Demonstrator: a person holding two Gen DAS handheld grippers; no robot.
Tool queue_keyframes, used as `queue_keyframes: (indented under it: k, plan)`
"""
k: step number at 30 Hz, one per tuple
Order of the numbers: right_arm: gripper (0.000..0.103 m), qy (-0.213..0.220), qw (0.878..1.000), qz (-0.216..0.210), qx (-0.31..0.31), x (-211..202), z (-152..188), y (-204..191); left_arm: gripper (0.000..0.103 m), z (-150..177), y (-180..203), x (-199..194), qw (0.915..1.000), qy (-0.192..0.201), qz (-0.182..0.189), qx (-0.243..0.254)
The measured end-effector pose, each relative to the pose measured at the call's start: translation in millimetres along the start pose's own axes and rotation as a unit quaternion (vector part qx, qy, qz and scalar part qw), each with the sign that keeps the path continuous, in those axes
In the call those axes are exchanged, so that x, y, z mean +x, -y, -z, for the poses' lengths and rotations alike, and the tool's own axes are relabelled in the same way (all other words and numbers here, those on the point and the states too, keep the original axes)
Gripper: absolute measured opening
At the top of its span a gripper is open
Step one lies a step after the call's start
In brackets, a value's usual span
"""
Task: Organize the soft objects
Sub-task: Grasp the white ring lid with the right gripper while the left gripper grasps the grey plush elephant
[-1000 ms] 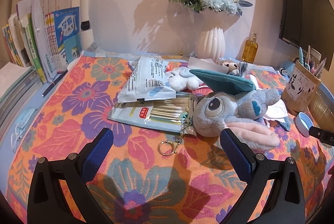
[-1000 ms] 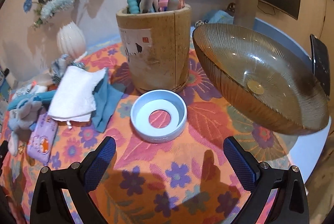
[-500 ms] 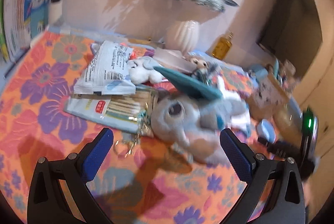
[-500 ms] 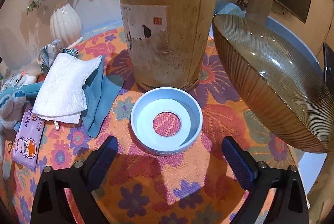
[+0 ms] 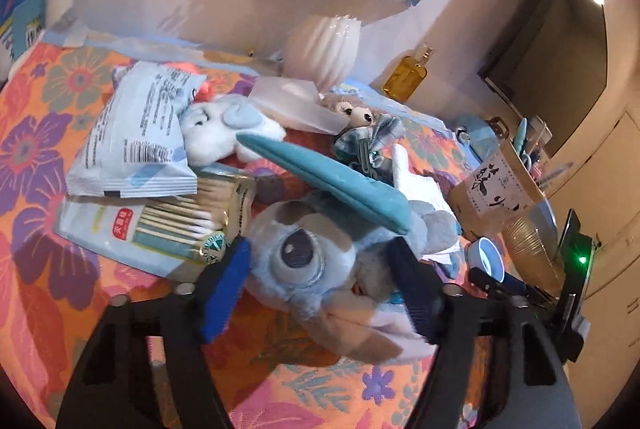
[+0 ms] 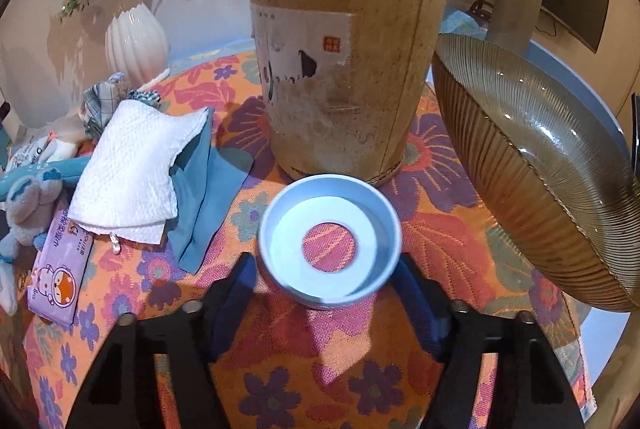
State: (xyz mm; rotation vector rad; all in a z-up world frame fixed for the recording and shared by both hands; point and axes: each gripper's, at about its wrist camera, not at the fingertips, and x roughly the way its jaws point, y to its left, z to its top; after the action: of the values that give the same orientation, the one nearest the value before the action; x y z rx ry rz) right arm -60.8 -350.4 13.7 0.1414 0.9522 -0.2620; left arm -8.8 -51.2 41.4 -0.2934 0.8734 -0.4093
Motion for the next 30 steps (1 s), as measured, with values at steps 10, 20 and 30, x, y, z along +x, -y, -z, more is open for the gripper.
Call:
queue_keyframes:
  k: [10,20,30]
  plan:
    - [0.062,0.024,0.999,-0.048,-0.004,-29,17,0,0.040,25,-4,-29,1.0000,-0.004,-0.004,0.003]
    - [0.062,0.042,0.997,-0.056,-0.014,-51,26,-1,0.043,62,2,-71,0.9953,-0.046,-0.018,0.083]
    - [0.062,0.038,0.997,-0.059,-0.018,-48,28,-1,0.100,40,-14,-29,0.9990,-0.033,0.029,-0.012]
